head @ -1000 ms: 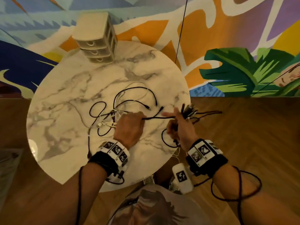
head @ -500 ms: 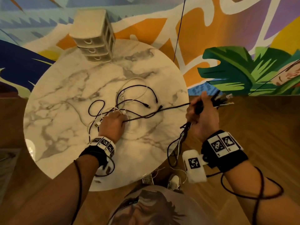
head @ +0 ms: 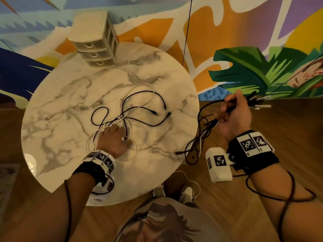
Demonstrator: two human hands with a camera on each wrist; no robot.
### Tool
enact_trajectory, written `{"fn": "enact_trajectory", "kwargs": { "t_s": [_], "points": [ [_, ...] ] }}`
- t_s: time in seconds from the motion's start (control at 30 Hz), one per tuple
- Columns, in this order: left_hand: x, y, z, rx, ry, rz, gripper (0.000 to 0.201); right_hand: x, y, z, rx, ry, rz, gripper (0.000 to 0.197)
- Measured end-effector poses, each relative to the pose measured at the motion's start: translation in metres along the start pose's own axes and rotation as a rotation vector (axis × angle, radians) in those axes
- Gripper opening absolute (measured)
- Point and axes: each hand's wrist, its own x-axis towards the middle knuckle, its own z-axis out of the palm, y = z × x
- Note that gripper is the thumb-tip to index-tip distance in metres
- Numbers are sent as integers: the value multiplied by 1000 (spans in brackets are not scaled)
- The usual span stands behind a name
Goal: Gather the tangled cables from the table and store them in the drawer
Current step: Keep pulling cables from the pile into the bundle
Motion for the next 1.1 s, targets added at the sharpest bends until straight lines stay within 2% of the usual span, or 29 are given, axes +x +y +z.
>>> {"fn": "enact_trajectory", "kwargs": {
  "t_s": [0.07,0.1,0.17,0.23,0.27,0.33,0.37,0.4,0.43,0.53,0.6,0.67,0.73,0.77,0.83,0.9,1.0,1.03,1.1],
  "points": [
    [4,33,-17,-250,203,142,38,-1,6,2,-39,-5,13,47],
    [2,56,-28,-399,232,219,38,-2,8,3,-47,-14,16,47],
    [-5,110,-46,-639,134,344,43,-7,12,3,-62,-43,10,47],
    [-9,161,-58,-729,-25,432,51,-9,14,0,-88,-83,7,48],
    [-6,180,-61,-779,-101,453,47,-12,13,-1,-127,-93,-3,48],
    [-1,209,-70,-876,-239,466,18,-16,7,-9,-209,-82,-32,49],
    [-1,214,-76,-903,-244,471,13,-18,7,-10,-241,-69,-45,50],
    [1,222,-80,-937,-253,489,20,-18,1,-17,-259,-22,-61,50],
    [-3,253,-82,-979,-308,531,25,-17,-16,-50,-259,75,-111,49],
    [-1,247,-94,-1307,-209,488,29,-10,-17,-72,-458,31,-238,52],
    [4,242,-87,-1440,-219,383,31,-9,-19,-87,-530,34,-282,54],
    [3,243,-52,-1329,-357,272,34,-9,-28,-111,-553,94,-322,54],
    [4,232,-2,-1032,-524,161,32,-12,-36,-128,-567,130,-367,53],
    [7,223,24,-860,-565,129,27,-12,-39,-133,-568,147,-377,53],
    [6,213,54,-564,-599,153,17,-13,-47,-144,-569,181,-397,54],
    [0,222,57,-469,-589,233,34,-13,-54,-151,-552,195,-407,55],
    [-13,264,24,-426,-383,496,43,-15,-62,-155,-529,181,-418,55],
    [-17,280,9,-490,-336,592,44,-17,-65,-153,-526,158,-421,54],
    [-28,312,-24,-617,-361,728,51,-20,-69,-145,-506,83,-420,54]
  ]
}}
